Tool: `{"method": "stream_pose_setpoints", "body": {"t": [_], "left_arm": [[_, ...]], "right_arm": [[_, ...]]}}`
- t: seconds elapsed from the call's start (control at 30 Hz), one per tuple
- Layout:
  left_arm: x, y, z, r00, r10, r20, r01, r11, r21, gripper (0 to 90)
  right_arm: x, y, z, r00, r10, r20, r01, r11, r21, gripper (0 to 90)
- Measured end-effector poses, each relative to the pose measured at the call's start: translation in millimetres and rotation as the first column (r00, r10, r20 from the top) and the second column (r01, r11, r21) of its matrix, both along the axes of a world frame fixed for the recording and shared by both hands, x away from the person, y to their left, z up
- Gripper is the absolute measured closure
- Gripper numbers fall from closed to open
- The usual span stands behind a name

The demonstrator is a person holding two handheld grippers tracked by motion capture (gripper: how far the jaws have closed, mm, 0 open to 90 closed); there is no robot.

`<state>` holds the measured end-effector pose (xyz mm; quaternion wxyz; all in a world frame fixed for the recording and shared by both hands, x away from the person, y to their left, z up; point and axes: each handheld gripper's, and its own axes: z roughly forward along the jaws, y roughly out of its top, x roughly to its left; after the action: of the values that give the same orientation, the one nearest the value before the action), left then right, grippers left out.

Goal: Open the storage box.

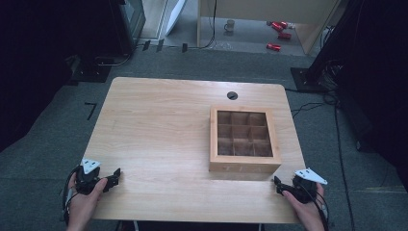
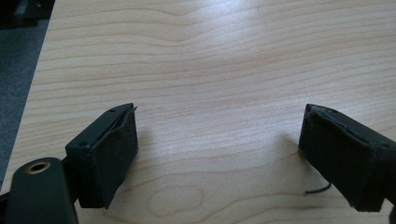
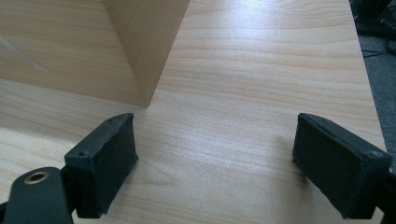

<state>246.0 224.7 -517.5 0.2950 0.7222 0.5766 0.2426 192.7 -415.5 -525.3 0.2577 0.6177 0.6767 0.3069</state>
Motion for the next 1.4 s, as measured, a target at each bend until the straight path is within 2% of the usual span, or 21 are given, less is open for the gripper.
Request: {"method": "stream_pose_setpoints", "body": {"t": [0.13, 0.17, 0.23, 0.43, 0.67, 0.7, 0.73, 0.8, 0.93, 0.97, 1.0, 1.13, 1.17, 1.2, 1.3, 1.33, 1.37, 1.4], "left_arm": [[-0.4, 0.2, 0.0, 1.0000, -0.003, -0.001, 0.003, 1.0000, 0.001, 11.8], [-0.4, 0.3, 0.0, 1.0000, -0.004, -0.001, 0.004, 1.0000, 0.001, 11.8], [-0.7, 0.5, 0.3, 1.0000, -0.004, -0.003, 0.004, 1.0000, 0.001, 11.7], [-0.6, -1.3, 2.1, 0.9997, 0.018, -0.014, -0.018, 0.9998, 0.001, 12.3], [-1.7, -18.4, 12.9, 0.9995, -0.019, 0.025, 0.020, 0.9993, -0.032, 13.6], [-2.5, -26.8, 17.5, 0.9984, -0.042, 0.038, 0.044, 0.9980, -0.046, 13.6], [-2.5, -26.8, 17.5, 0.9984, -0.042, 0.038, 0.044, 0.9980, -0.046, 13.6], [-3.1, -37.8, 21.7, 0.9963, -0.069, 0.052, 0.072, 0.9956, -0.060, 13.8], [-3.1, -61.9, 26.3, 0.9892, -0.132, 0.064, 0.136, 0.9879, -0.074, 13.8], [-2.5, -72.9, 27.3, 0.9850, -0.160, 0.064, 0.165, 0.9825, -0.085, 13.9], [-2.5, -72.9, 27.3, 0.9850, -0.160, 0.064, 0.165, 0.9825, -0.085, 13.9], [-1.9, -99.5, 29.7, 0.9710, -0.231, 0.062, 0.236, 0.9668, -0.098, 14.1], [-1.6, -112.8, 30.3, 0.9641, -0.258, 0.062, 0.263, 0.9598, -0.098, 14.2], [-1.6, -112.8, 30.3, 0.9641, -0.258, 0.062, 0.263, 0.9598, -0.098, 14.2], [-0.5, -132.3, 32.6, 0.9520, -0.299, 0.063, 0.305, 0.9464, -0.107, 14.2], [0.3, -142.9, 35.0, 0.9446, -0.320, 0.071, 0.327, 0.9379, -0.116, 14.4], [0.3, -142.9, 35.0, 0.9446, -0.320, 0.071, 0.327, 0.9379, -0.116, 14.4], [1.0, -149.8, 36.8, 0.9388, -0.336, 0.075, 0.343, 0.9319, -0.117, 14.4]], "right_arm": [[-1.3, 1.1, 2.2, 0.9999, 0.002, 0.013, -0.002, 1.000, 0.014, 15.0], [-1.9, 1.6, 6.1, 0.9995, 0.001, 0.031, -0.002, 0.999, 0.036, 15.9], [-2.1, 2.3, 9.6, 0.9990, 0.002, 0.045, -0.004, 0.999, 0.044, 16.4], [-2.8, 4.4, 16.9, 0.9969, 0.015, 0.078, -0.020, 0.998, 0.066, 18.1], [-2.1, 10.1, 27.4, 0.9919, 0.029, 0.124, -0.039, 0.996, 0.075, 26.9], [-1.3, 12.2, 31.5, 0.9893, 0.039, 0.140, -0.052, 0.995, 0.085, 30.2], [-1.3, 12.2, 31.5, 0.9893, 0.039, 0.140, -0.052, 0.995, 0.085, 30.2], [-0.1, 14.1, 35.0, 0.9871, 0.049, 0.152, -0.063, 0.994, 0.091, 32.1], [1.6, 19.1, 39.2, 0.9839, 0.072, 0.164, -0.088, 0.991, 0.096, 32.6], [2.6, 21.4, 40.0, 0.9824, 0.082, 0.168, -0.099, 0.990, 0.096, 33.5], [2.6, 21.4, 40.0, 0.9824, 0.082, 0.168, -0.099, 0.990, 0.096, 33.5], [3.9, 24.0, 41.2, 0.9806, 0.100, 0.169, -0.117, 0.988, 0.097, 35.3], [4.7, 24.4, 41.3, 0.9798, 0.109, 0.167, -0.127, 0.987, 0.100, 35.3], [4.7, 24.4, 41.3, 0.9798, 0.109, 0.167, -0.127, 0.987, 0.100, 35.3], [5.4, 25.6, 41.5, 0.9792, 0.117, 0.166, -0.135, 0.985, 0.103, 35.7], [5.6, 26.4, 41.7, 0.9788, 0.122, 0.165, -0.139, 0.985, 0.101, 36.1], [5.6, 26.4, 41.7, 0.9788, 0.122, 0.165, -0.139, 0.985, 0.101, 36.1], [5.6, 26.7, 41.7, 0.9788, 0.122, 0.164, -0.140, 0.985, 0.101, 36.2]]}}
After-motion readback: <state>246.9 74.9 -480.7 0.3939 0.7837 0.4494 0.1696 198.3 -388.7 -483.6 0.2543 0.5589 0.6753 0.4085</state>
